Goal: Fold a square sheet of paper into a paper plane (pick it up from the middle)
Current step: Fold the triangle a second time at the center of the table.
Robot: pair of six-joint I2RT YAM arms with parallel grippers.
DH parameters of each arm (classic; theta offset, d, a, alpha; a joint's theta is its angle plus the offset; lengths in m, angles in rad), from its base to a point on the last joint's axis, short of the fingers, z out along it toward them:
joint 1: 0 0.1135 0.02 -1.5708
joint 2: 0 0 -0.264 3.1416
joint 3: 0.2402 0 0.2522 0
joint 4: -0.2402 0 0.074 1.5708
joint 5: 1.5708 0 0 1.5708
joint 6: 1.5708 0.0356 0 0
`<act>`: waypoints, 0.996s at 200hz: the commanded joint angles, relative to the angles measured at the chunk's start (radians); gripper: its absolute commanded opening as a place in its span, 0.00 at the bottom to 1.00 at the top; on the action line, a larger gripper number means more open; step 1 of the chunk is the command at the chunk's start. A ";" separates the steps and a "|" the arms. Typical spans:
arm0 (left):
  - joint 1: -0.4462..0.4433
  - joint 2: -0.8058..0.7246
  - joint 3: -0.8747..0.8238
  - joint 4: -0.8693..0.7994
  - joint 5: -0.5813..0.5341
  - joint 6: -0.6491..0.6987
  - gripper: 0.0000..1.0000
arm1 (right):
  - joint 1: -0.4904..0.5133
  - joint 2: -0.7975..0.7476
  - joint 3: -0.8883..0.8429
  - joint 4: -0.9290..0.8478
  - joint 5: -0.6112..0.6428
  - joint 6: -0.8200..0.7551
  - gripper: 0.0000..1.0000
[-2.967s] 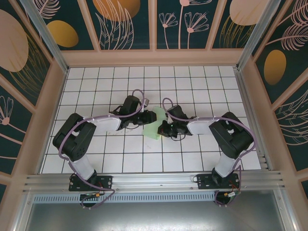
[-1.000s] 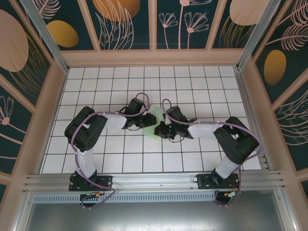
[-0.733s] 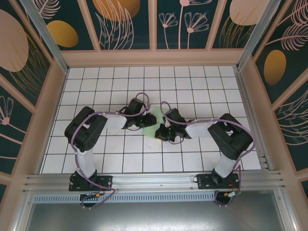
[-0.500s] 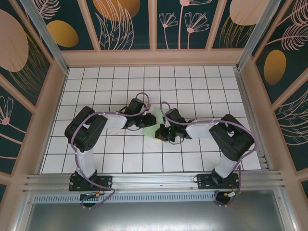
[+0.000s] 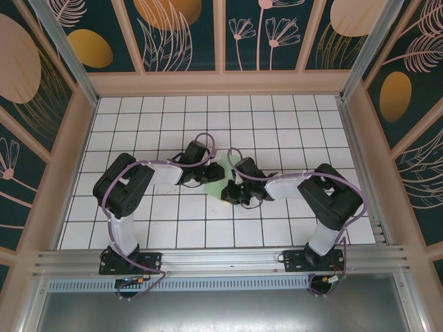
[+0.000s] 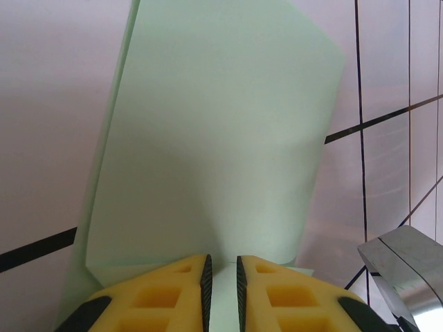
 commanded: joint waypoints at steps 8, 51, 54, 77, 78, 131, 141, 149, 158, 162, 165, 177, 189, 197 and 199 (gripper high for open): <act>-0.001 -0.030 0.011 -0.050 -0.008 0.011 0.24 | 0.008 0.017 -0.044 -0.121 0.049 -0.036 0.05; -0.001 -0.120 0.002 -0.026 0.035 -0.009 0.35 | -0.041 -0.062 -0.076 -0.187 -0.010 -0.159 0.05; 0.000 -0.125 0.001 -0.024 0.039 -0.011 0.35 | -0.045 -0.066 -0.077 -0.194 -0.015 -0.172 0.05; -0.001 -0.164 -0.013 0.003 0.071 -0.027 0.37 | -0.072 -0.095 -0.062 -0.246 -0.038 -0.249 0.06; -0.001 -0.166 -0.013 0.004 0.072 -0.028 0.37 | -0.073 -0.096 -0.062 -0.245 -0.040 -0.251 0.06; -0.018 -0.218 -0.026 0.012 0.126 -0.005 0.37 | -0.092 -0.284 -0.054 -0.184 0.038 -0.185 0.28; -0.022 -0.205 -0.024 0.006 0.122 0.000 0.36 | -0.113 -0.299 -0.073 -0.179 0.071 -0.146 0.30; -0.021 -0.203 -0.021 0.002 0.116 0.000 0.35 | -0.133 -0.309 -0.101 -0.151 0.086 -0.105 0.32; -0.023 -0.167 -0.019 -0.002 0.108 0.001 0.34 | -0.144 -0.317 -0.126 -0.115 0.089 -0.072 0.36; -0.023 -0.160 -0.017 -0.005 0.104 0.002 0.34 | -0.147 -0.318 -0.135 -0.099 0.089 -0.058 0.37; -0.022 -0.156 -0.015 -0.007 0.102 0.002 0.34 | -0.148 -0.319 -0.141 -0.090 0.092 -0.051 0.38; -0.022 -0.142 -0.008 -0.018 0.089 0.009 0.33 | -0.149 -0.315 -0.151 -0.067 0.106 -0.021 0.41; -0.023 -0.135 -0.008 -0.022 0.075 0.016 0.32 | -0.149 -0.302 -0.156 -0.036 0.095 -0.001 0.43; -0.022 -0.129 -0.007 -0.028 0.064 0.020 0.32 | -0.149 -0.292 -0.159 -0.014 0.088 0.011 0.43; -0.021 -0.127 -0.006 -0.030 0.063 0.022 0.32 | -0.149 -0.289 -0.160 -0.008 0.085 0.014 0.43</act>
